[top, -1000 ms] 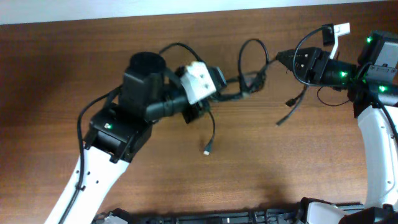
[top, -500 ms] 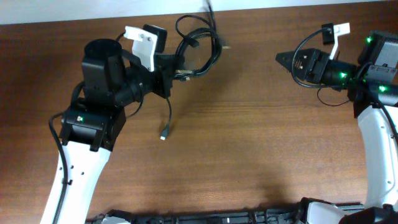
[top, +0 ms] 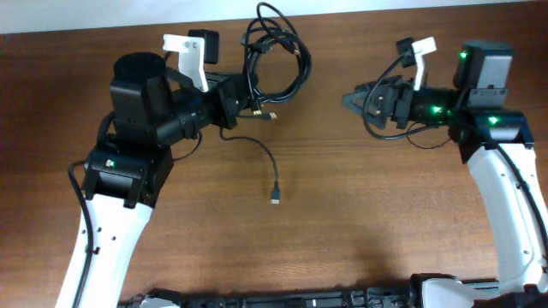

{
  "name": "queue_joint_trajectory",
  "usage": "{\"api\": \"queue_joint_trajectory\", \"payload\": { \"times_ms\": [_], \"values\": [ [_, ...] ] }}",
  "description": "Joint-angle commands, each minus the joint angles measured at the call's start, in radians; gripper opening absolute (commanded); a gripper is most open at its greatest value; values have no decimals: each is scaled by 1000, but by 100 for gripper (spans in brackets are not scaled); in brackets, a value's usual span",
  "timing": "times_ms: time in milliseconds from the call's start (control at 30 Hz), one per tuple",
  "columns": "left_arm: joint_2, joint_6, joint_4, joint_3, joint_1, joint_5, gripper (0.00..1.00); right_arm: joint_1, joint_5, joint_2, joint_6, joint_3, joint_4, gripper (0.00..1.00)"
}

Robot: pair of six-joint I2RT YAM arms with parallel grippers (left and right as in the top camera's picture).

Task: Untangle cables

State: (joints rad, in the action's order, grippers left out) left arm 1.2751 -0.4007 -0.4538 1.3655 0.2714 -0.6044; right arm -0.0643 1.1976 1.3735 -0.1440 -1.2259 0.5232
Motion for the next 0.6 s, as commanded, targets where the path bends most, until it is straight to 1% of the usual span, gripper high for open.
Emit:
{"api": "queue_joint_trajectory", "payload": {
  "times_ms": [0, 100, 233, 333, 433, 567],
  "values": [
    [-26, 57, 46, 8, -6, -201, 0, 5, 3, -11, -19, -8, -27, 86],
    [-26, 57, 49, 8, -6, -212, 0, 5, 27, -11, -75, -9, -57, 86],
    [-24, 58, 90, 8, -6, -210, 0, 5, 119, -11, -75, -9, -63, 86],
    [-23, 57, 121, 8, -6, -171, 0, 6, 182, -11, -84, -8, -63, 86],
    [-21, 28, 132, 8, -6, -128, 0, 8, 233, -11, -82, -8, -63, 86],
    [-5, -11, 152, 8, 17, -128, 0, 33, 235, -11, -85, -9, -83, 86]
  ]
}}
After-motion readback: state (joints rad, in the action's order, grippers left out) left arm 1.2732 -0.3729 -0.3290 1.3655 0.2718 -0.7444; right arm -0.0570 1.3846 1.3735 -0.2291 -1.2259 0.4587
